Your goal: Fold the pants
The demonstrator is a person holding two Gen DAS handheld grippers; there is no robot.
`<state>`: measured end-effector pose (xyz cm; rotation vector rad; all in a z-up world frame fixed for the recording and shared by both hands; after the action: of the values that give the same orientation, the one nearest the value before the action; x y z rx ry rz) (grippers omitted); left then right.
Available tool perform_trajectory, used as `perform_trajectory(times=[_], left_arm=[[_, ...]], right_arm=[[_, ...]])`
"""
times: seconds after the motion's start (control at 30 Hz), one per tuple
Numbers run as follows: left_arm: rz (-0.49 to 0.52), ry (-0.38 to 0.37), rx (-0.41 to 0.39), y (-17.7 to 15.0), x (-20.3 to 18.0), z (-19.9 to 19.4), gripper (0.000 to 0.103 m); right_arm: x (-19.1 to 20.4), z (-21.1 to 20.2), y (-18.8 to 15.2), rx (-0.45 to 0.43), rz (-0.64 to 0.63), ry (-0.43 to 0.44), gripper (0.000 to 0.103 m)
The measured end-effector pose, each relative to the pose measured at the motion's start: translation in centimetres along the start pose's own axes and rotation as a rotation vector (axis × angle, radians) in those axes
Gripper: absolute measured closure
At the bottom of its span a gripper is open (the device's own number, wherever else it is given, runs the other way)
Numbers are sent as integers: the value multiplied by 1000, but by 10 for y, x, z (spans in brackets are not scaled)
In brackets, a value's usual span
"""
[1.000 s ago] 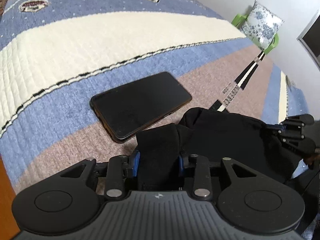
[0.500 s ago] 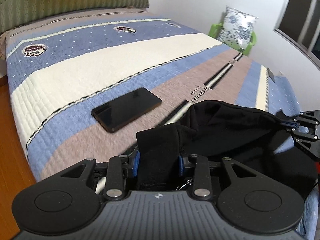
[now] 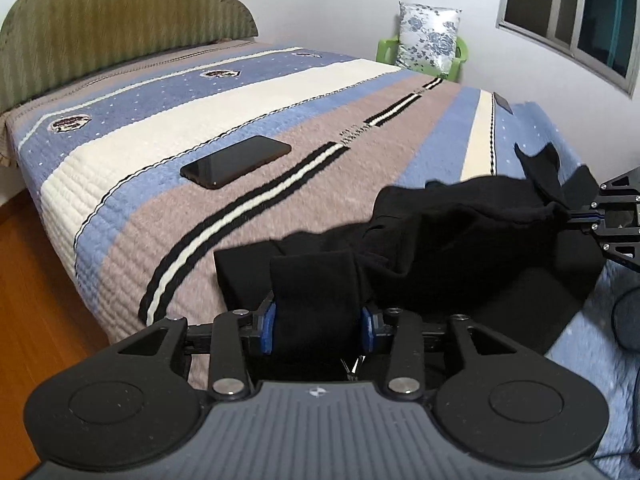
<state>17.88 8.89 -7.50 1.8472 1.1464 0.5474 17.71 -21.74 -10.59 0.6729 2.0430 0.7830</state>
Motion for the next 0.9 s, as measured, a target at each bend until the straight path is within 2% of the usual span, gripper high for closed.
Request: perform_trajectory(times=[0.27,0.33,0.43,0.57,0.67,0.8,0.87,0.9], left_arm=[[76,43,33,-26,-2,-26,58],[82,82,54,-35,4,-29,58],[52,131,55,-41,19,-41,58],[-21,166,1,-31,30,-64,58],[24,149,-46,-9,10,-63,60],[105,75,-143,17,-29,-64,57],[118,77,-164,22,-37,-64,51],[126,66,-156,22,-42,-61,41]], right_arm=[[35,-5,-24,65,-158,33,99],[40,-5,-27,77,-187,48,99],[47,-4,-29,98,-213,65,99],[54,-15,-30,104,-224,84,99],[56,-20,-29,109,-206,90,99],[49,-13,-27,116,-211,81,99],[54,-23,-30,117,-212,73,99],[55,-25,-31,118,-204,72,99]])
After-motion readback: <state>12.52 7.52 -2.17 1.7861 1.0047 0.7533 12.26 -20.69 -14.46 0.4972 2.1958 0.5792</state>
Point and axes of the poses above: each gripper's, at about its wrist camera, not at the fingertips, and z roughly the way its jaws point, x to its left, y to its top, the point moved 9 cm from there along z, roughly the way its jaws point, and after that the axes turned 10 degrees about -x, right-handed, at the moved point
